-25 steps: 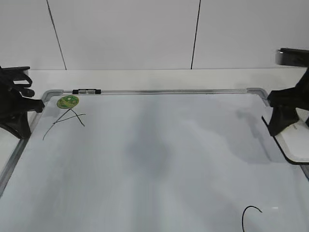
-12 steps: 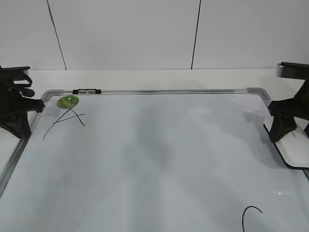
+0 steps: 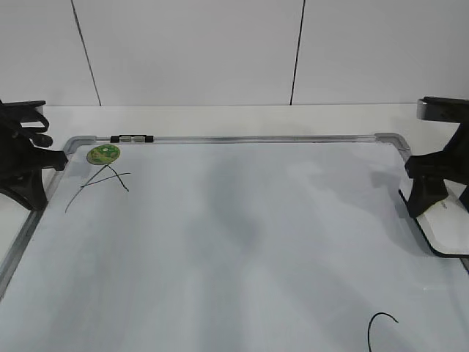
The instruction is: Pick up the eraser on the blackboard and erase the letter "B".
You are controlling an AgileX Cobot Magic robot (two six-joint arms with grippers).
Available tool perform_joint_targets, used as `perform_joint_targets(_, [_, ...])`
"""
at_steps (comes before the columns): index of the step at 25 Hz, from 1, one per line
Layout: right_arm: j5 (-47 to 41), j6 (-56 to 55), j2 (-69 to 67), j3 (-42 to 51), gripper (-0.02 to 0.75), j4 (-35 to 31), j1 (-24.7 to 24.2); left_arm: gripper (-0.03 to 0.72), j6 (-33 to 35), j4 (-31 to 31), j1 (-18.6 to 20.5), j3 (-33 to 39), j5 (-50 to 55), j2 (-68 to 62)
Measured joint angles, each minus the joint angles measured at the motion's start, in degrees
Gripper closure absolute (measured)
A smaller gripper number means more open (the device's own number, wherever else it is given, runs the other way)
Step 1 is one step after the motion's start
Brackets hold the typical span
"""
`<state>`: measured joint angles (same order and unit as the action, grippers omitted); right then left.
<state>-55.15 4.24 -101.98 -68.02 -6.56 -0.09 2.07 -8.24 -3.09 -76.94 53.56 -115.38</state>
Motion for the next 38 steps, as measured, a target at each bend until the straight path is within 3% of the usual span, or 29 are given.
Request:
perform_joint_targets(12, [0.2, 0.1, -2.4, 0.0, 0.206, 0.0, 0.0, 0.667, 0.0, 0.0, 0.0, 0.0, 0.0, 0.0])
perform_joint_targets(17, [-1.0, 0.1, -2.5, 0.0, 0.096, -0.1, 0.0, 0.667, 0.0, 0.0, 0.0, 0.0, 0.0, 0.0])
perform_joint_targets(20, [-2.5, 0.1, -2.5, -0.1, 0.083, -0.1, 0.0, 0.666, 0.0, 0.0, 0.0, 0.0, 0.0, 0.0])
perform_joint_targets(27, [-12.4, 0.1, -2.5, -7.5, 0.08, -0.1, 0.0, 0.666, 0.0, 0.0, 0.0, 0.0, 0.0, 0.0])
perform_joint_targets(34, [-14.0, -0.6, -1.6, -11.3, 0.11, -4.1, 0.0, 0.662, 0.0, 0.0, 0.0, 0.0, 0.0, 0.0])
perform_joint_targets(38, [-14.4, -0.9, 0.5, -11.3, 0.124, -4.7, 0.0, 0.587, 0.9, 0.2, 0.0, 0.0, 0.0, 0.0])
